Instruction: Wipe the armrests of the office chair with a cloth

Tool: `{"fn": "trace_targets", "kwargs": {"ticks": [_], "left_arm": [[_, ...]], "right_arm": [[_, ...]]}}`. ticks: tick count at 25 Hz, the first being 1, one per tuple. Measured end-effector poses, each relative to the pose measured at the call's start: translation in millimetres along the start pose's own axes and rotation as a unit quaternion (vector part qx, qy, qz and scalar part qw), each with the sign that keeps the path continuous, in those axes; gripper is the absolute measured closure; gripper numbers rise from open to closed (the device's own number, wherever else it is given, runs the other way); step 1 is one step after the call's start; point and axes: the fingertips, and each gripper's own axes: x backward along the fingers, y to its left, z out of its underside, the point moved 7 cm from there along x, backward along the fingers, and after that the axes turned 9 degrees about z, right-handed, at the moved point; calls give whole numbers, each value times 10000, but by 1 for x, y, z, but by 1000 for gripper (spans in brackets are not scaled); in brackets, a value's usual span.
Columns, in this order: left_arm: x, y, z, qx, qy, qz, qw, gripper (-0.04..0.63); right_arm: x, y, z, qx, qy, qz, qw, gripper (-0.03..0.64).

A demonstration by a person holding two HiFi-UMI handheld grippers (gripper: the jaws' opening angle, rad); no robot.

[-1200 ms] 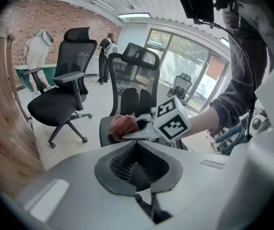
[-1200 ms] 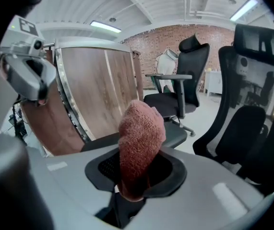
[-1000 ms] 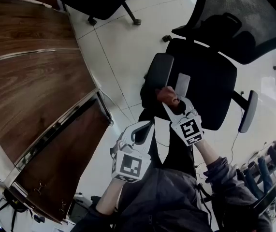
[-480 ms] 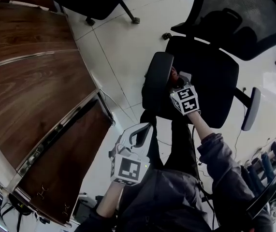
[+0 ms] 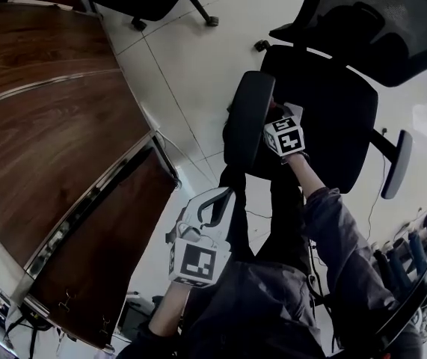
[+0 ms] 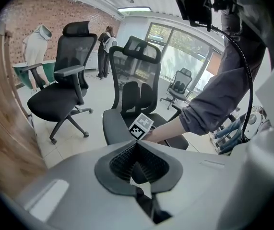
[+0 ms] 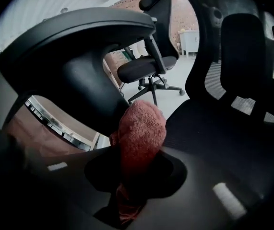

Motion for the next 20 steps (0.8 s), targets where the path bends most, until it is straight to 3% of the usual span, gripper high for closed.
{"fn": "trace_targets", "kwargs": {"ticks": [13,20], "left_arm": [[-1,-21,-23,-216,-209,70,9995,580],[0,-21,-19,-194,-171,61,9996,580]], "right_arm": [[96,21,-22,-329,-827,-485,9949,526],[90,19,-18,-447,-882,-497,9939,526]]}}
